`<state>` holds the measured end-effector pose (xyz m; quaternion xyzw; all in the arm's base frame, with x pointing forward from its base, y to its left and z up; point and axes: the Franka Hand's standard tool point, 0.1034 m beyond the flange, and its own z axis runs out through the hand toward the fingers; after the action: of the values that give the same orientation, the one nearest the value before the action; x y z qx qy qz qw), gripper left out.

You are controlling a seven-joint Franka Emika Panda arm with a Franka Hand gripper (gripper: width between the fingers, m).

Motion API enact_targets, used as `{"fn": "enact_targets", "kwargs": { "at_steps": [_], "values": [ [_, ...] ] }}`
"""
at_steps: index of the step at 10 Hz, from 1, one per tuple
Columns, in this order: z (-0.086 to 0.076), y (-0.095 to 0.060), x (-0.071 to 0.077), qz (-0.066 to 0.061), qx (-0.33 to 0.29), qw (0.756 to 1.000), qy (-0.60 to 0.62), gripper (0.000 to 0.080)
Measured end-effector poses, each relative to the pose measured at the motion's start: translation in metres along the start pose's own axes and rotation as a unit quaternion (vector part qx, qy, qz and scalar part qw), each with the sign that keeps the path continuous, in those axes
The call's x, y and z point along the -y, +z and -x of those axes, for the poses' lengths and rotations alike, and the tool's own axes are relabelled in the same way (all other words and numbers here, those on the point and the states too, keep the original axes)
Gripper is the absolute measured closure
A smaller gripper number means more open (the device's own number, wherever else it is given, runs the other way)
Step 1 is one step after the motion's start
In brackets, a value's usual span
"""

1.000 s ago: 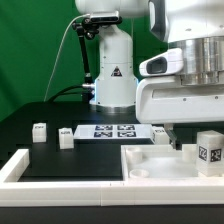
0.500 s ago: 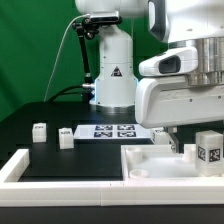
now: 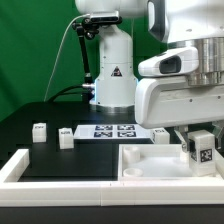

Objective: Assemble one leg

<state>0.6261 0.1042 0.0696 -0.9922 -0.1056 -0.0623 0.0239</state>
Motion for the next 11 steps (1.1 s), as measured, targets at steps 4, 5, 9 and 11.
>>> {"fn": "enact_targets", "kwargs": {
  "at_steps": [4,5,9,11],
  "values": [
    [0.0012,0.0014,0.0051,-0.001,0.000,0.996,0.091,0.0508],
    [0.0010,0.0017,0.0072,-0.001,-0.004,0.990,0.144,0.0508],
    [0.0004,0.0031,0.0092,-0.010,-0.019,0.942,0.334,0.0508],
    [0.0018,0.0032,0.0085,-0.018,-0.022,0.899,0.438,0.0508]
  ]
}}
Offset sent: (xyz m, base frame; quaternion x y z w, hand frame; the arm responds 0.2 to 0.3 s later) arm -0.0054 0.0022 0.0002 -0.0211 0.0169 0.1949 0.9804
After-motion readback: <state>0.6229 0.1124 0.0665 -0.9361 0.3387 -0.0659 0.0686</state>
